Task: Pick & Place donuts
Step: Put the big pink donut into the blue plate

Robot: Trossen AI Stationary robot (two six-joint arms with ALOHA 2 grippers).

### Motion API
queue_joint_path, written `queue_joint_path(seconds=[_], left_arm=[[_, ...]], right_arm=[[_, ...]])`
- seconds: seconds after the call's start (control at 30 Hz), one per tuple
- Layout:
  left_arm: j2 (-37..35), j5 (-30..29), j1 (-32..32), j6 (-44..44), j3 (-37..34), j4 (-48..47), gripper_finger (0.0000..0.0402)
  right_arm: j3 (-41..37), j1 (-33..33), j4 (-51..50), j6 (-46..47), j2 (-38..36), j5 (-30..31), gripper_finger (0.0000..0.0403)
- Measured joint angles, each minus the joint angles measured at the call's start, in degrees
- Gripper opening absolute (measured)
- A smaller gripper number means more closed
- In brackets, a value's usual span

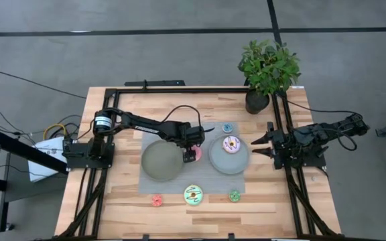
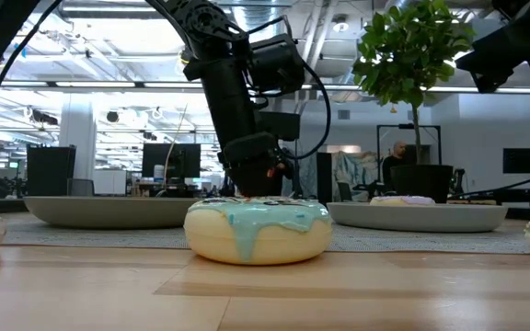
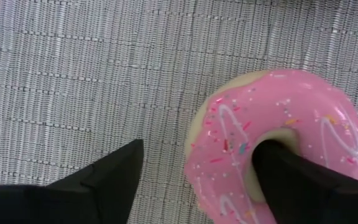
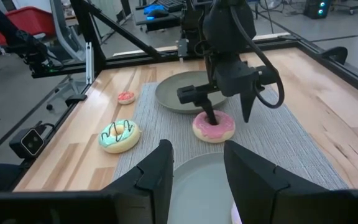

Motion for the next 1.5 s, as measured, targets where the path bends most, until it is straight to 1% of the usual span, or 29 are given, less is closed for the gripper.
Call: queue_joint_path(seconds=[0.2,0.6,0.83,1.1,1.27,1.4,1.5], left_arm=[[0.0,-0.1,0.0,0.0,0.0,0.2,0.0246],[0.0,-0.7,0.0,0.0,0.0,0.2,0.0184],[0.0,-0.9,0.0,0.9,3.4,-2.5,0.0155],[0.0,-0.5,0.0,0.8,6.3,-6.3,0.0135],[0.0,-0.2,-0.2,0.6,8.8,-10.8,0.0133],[0.0,0.0,-0.8,1.9,11.0,-12.6,0.0133],[-0.2,1.9,-1.1,3.8,11.5,-12.4,0.0133]], right_arm=[[0.0,0.0,0.0,0.0,0.0,0.0,0.0133],[0.0,0.0,0.0,0.0,0.0,0.0,0.0134],[0.0,0.0,0.0,0.0,0.0,0.0,0.0133],[0.0,0.0,-0.1,0.0,0.0,0.0,0.0133],[0.0,0.0,-0.1,0.0,0.0,0.0,0.0134],[0.0,0.0,-0.1,0.1,0.0,0.0,0.0134],[0.0,0.0,-0.1,1.7,0.0,-0.1,0.0133]])
